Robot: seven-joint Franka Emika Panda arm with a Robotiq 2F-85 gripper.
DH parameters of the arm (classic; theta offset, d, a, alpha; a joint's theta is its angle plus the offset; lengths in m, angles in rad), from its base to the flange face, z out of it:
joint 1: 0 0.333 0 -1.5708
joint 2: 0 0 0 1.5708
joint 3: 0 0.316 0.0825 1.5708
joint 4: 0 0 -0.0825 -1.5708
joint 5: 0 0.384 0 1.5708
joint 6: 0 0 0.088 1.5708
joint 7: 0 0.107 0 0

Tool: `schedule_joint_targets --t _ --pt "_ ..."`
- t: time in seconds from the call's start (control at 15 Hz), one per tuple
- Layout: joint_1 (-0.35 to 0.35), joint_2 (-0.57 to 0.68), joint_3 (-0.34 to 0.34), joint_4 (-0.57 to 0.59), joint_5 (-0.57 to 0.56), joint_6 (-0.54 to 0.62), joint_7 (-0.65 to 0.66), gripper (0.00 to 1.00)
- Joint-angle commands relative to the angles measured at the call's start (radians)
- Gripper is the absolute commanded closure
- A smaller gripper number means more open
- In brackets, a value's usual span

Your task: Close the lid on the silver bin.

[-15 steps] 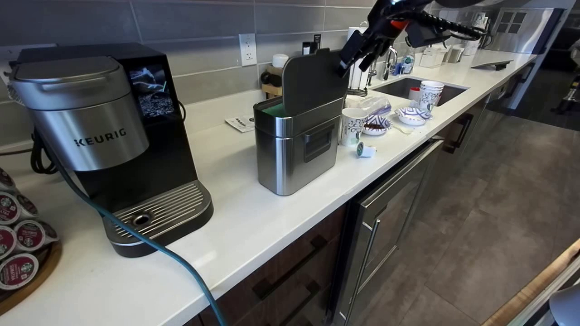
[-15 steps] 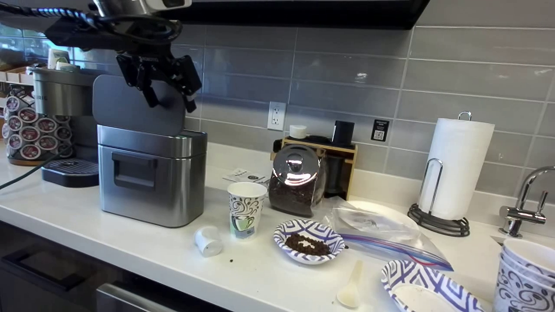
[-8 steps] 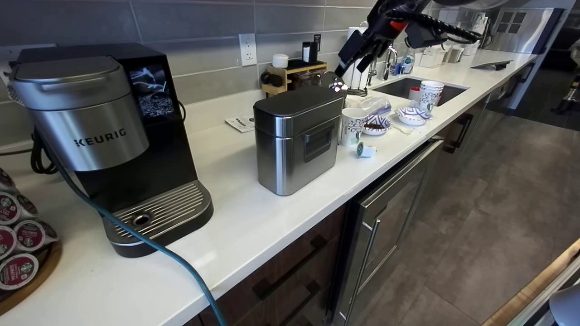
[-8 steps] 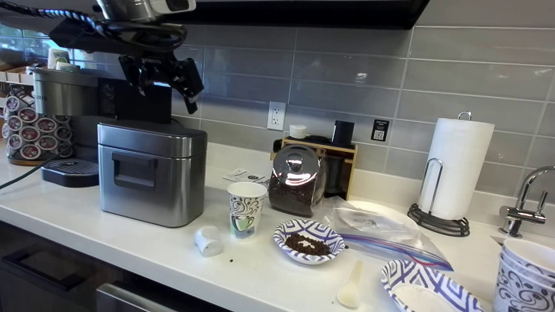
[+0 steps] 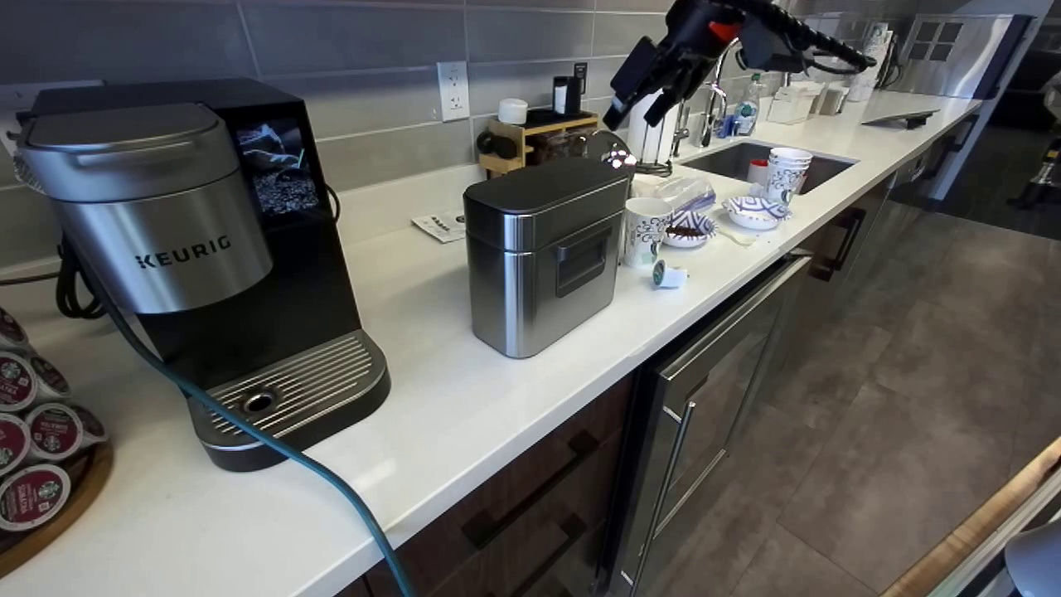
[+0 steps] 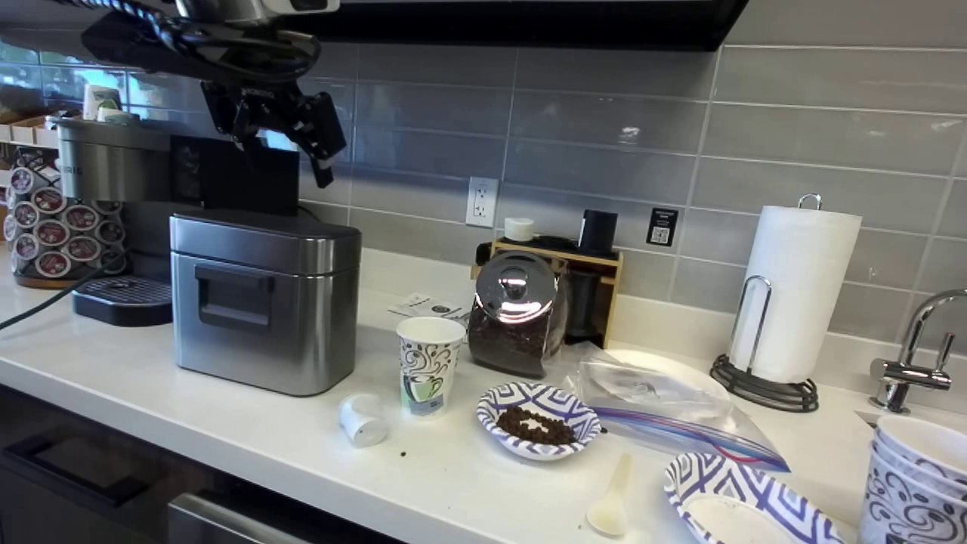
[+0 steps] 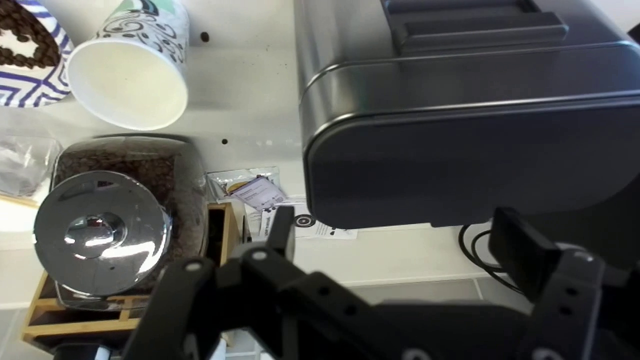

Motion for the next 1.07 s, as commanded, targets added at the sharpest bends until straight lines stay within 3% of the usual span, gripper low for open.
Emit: schedule_joint_targets --t 0.0,0.2,0.47,0.73,1.0 --pt "-0.006 0.01 0.018 0.104 0.015 -0.211 0.08 0.0" --pt "-0.037 0.021 0.05 0.208 -0.043 -0.457 0.201 0.0" --pt "-0.058 0.048 0.086 0.33 -0.12 -0.701 0.304 0.0" --pt "-0.064 0.072 0.113 0.397 -0.247 -0.826 0.299 0.0" --pt "-0.054 0.09 0.122 0.421 -0.308 -0.822 0.254 0.0"
